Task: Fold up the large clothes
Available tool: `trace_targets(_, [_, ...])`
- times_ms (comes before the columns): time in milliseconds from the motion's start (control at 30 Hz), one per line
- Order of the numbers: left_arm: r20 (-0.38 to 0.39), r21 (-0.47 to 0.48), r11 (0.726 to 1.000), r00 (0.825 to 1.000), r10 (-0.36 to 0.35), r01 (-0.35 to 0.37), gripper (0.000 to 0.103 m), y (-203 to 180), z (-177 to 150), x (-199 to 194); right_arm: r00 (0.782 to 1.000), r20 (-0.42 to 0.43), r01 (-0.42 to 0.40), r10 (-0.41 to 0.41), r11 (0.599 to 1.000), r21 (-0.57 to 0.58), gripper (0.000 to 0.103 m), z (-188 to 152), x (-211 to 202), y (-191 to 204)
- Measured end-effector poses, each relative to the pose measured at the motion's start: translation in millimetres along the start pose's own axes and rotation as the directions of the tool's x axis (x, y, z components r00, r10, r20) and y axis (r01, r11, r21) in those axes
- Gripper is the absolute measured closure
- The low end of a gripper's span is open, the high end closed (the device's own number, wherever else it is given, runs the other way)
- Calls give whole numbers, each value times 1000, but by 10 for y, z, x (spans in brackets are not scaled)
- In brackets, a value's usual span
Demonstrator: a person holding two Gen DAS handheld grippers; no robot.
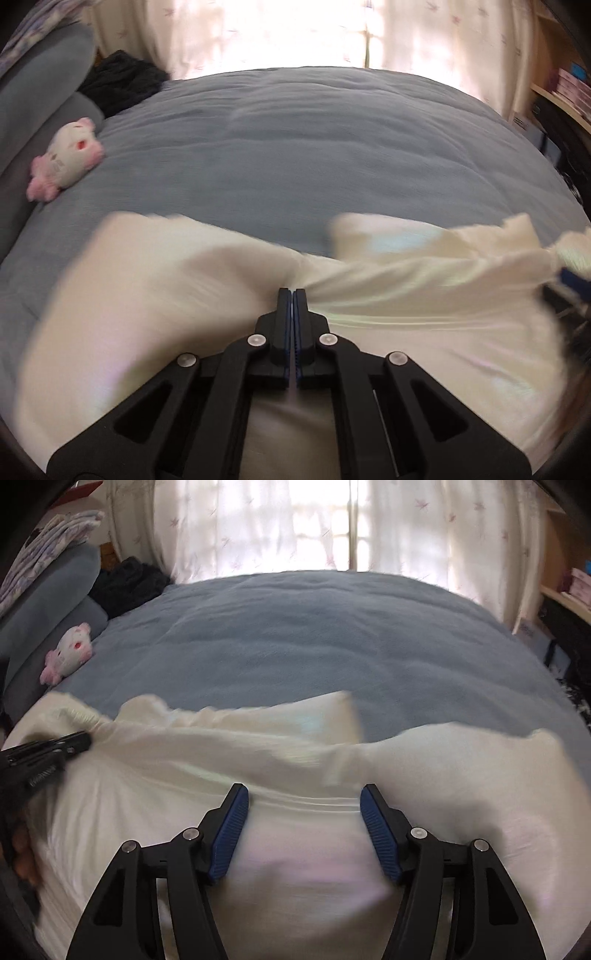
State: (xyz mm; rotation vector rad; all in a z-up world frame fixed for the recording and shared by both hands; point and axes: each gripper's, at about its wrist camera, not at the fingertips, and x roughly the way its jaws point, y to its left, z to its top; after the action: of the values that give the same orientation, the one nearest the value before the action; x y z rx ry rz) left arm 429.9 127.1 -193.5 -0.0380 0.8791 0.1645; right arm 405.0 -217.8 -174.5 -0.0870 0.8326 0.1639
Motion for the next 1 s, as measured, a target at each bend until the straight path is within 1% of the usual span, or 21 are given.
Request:
trace_targets(100, [2,-9,999,999,42,-42,101,260,6,-4,997,-2,71,-71,993,91,40,-17,-98,-571])
trace_targets(167, [-6,-41,998,999,43,-44,101,417,-15,26,995,-20,103,-101,984,148,39,-73,-99,-882])
trace_targets(200, [-14,-63,998,999,30,-31,101,475,-32,38,996,-24,92,-89,977,192,39,-117,-94,-1059])
trace_targets(233, [-22,-73,997,999,23,-25,101,505,-53,66,997,-25,82,-79,972,222,39,-148,-90,-1155])
trace_targets(267, [-23,-71,997,999,24,-26,101,506,-62,84,998,-21,61,-57,957,283,38,-209,-71,-1308])
trace_targets(300, [-22,-65,997,999,29,-30,101,495,-82,109,999,-14,35,-33,937,346,35,-277,-38,-1426])
trace_targets(333, [-21,-56,998,999,37,-38,101,475,-98,132,1000,-7,25,-24,926,377,32,-338,-9,-1498])
trace_targets(400, [-18,-45,998,999,48,-49,101,432,-146,155,999,12,28,-35,922,385,30,-401,4,-1509])
trace_targets(467, [-13,-56,998,999,39,-40,101,440,-175,176,998,24,46,-60,926,374,28,-424,37,-1470])
trace_targets(533, [-8,-80,997,1000,14,-14,101,447,-172,223,998,39,36,-56,920,391,25,-457,65,-1503])
trace_targets(667, [18,-148,987,998,-65,67,101,541,-217,268,997,73,-25,-7,899,437,24,-563,106,-1502])
trace_targets(767, [37,-187,976,994,-106,111,101,604,-266,283,997,75,-31,-2,896,442,24,-583,135,-1511])
trace_targets(1000, [47,-210,967,989,-140,147,102,639,-300,319,998,67,-18,-13,899,438,23,-588,152,-1488])
